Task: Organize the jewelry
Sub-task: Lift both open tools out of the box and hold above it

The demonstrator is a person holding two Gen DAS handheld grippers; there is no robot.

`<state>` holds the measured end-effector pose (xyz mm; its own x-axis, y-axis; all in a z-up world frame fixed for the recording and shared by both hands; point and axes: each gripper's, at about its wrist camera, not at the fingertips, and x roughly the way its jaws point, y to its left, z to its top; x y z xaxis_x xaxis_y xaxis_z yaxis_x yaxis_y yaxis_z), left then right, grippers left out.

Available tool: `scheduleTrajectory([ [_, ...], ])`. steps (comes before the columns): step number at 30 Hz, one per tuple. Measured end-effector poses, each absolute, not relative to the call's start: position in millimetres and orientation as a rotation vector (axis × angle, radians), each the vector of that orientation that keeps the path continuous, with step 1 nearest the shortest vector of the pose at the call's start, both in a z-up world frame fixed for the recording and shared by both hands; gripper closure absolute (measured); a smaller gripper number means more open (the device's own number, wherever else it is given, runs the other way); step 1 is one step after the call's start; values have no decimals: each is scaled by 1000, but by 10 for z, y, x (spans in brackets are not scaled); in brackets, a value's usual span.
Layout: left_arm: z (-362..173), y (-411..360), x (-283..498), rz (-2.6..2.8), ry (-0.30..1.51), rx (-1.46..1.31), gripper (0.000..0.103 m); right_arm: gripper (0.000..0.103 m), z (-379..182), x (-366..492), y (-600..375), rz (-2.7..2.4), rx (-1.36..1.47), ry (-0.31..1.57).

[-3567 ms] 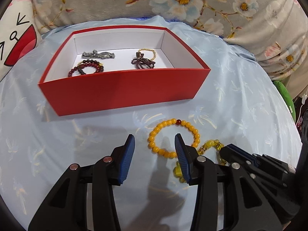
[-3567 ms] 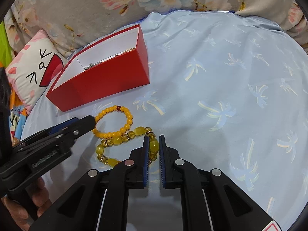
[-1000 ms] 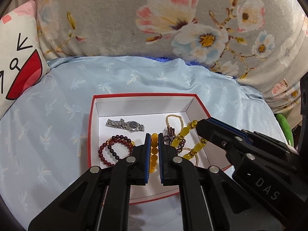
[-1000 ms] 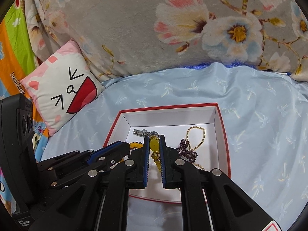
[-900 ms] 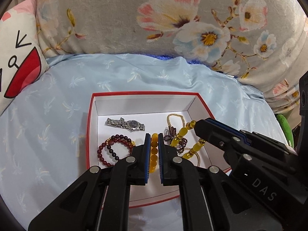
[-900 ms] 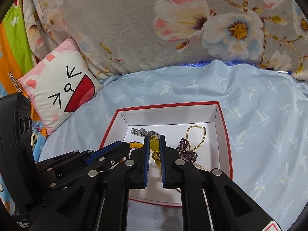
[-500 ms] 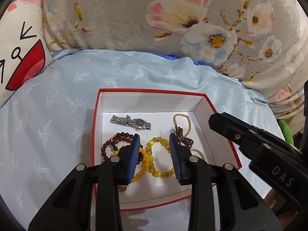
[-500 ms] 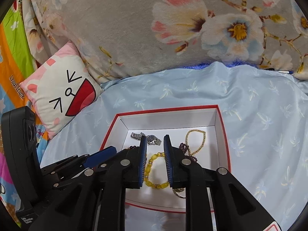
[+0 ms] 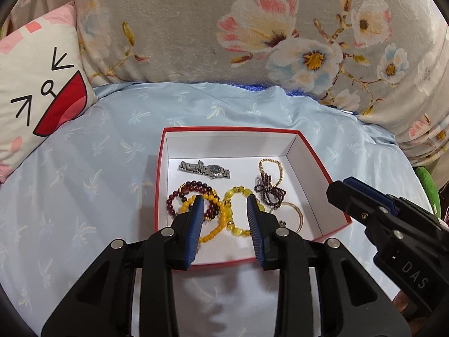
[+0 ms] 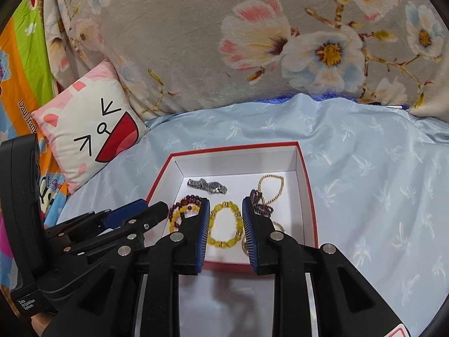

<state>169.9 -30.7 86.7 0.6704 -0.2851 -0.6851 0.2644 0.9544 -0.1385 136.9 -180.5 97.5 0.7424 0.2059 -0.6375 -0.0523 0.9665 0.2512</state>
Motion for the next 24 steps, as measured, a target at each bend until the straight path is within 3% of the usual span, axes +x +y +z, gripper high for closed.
scheduleTrajectory([
  [24, 780, -468, 1135, -242, 822, 23, 73, 79, 734, 785, -1812, 110, 253, 746],
])
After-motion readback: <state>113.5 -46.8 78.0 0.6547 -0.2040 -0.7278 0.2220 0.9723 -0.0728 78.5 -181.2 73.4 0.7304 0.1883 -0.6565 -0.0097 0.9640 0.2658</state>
